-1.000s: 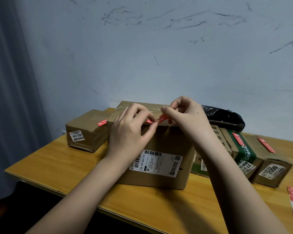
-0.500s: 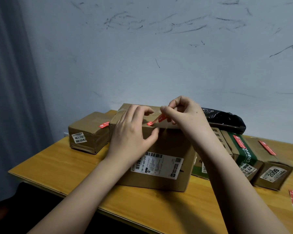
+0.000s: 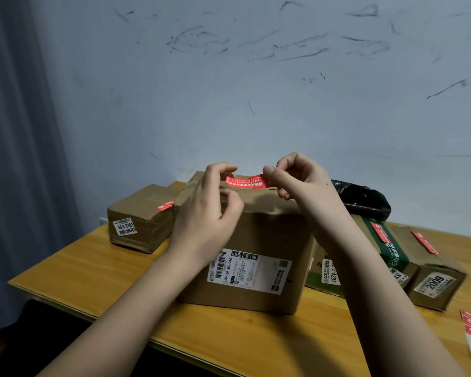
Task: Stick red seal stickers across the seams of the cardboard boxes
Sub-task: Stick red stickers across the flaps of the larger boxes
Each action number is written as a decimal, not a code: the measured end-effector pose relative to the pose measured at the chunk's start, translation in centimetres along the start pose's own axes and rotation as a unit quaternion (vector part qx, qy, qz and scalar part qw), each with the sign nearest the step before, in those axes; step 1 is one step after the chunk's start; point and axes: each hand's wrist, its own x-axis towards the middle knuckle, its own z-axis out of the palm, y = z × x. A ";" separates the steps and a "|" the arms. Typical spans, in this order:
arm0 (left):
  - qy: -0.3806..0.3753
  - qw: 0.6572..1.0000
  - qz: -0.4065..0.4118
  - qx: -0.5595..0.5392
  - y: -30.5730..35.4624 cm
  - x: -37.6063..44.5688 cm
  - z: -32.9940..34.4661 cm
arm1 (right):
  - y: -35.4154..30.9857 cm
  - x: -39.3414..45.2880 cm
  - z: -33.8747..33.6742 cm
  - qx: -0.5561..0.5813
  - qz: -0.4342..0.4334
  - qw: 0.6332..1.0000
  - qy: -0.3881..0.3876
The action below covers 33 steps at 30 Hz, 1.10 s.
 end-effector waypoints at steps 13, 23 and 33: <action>-0.126 0.923 -0.142 -0.334 2.1 5.2 0.2 | -0.4 0.7 -2.4 -0.016 0.000 1.000 0.004; -0.224 0.875 -0.180 -0.389 5.5 9.2 2.4 | -1.3 2.3 -5.7 -0.030 0.015 0.999 0.020; -0.232 0.873 -0.173 -0.393 7.9 11.0 5.3 | -0.2 2.4 -7.8 -0.091 -0.010 0.989 0.113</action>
